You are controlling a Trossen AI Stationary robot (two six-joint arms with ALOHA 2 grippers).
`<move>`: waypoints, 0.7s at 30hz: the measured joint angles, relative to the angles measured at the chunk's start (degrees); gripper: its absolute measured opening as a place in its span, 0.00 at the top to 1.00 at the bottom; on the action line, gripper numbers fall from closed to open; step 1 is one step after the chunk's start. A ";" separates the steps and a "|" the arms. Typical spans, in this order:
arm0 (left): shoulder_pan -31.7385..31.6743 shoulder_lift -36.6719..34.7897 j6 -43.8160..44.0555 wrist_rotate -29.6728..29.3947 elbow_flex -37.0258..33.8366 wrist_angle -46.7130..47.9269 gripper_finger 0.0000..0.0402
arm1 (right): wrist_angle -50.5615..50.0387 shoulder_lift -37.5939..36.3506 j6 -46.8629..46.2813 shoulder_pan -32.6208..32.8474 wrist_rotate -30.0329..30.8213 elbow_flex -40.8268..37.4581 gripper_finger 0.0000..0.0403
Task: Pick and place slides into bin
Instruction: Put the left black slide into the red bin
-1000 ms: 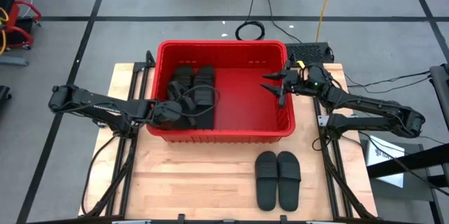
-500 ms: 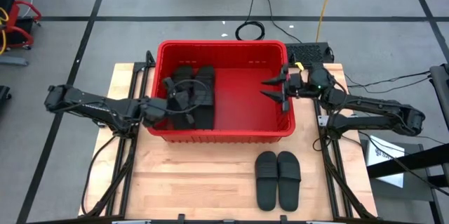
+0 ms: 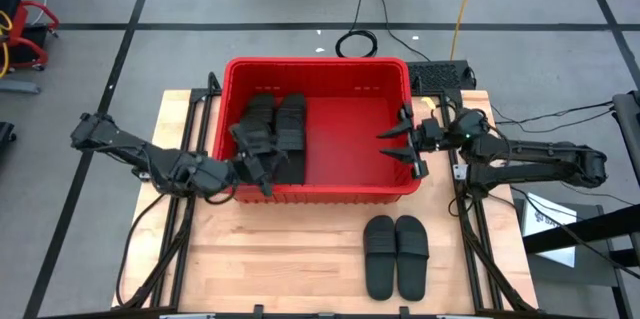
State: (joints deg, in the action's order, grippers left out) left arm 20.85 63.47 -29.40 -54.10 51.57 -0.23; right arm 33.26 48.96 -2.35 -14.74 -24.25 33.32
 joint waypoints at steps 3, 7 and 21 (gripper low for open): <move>3.35 1.34 -0.04 -2.20 0.16 -0.77 0.50 | 0.03 -0.63 -0.23 2.98 0.06 0.00 0.62; 7.65 4.04 -0.41 -6.10 0.18 -3.40 0.50 | 1.41 -0.90 -1.23 7.39 0.11 0.00 0.62; 18.58 7.81 -6.57 -10.57 0.19 -16.39 0.50 | 4.47 -0.87 2.06 27.36 13.78 0.00 0.62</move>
State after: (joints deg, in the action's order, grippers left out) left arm 39.43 71.29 -35.98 -64.66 51.75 -16.63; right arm 37.73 48.09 -0.29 12.62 -10.47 33.32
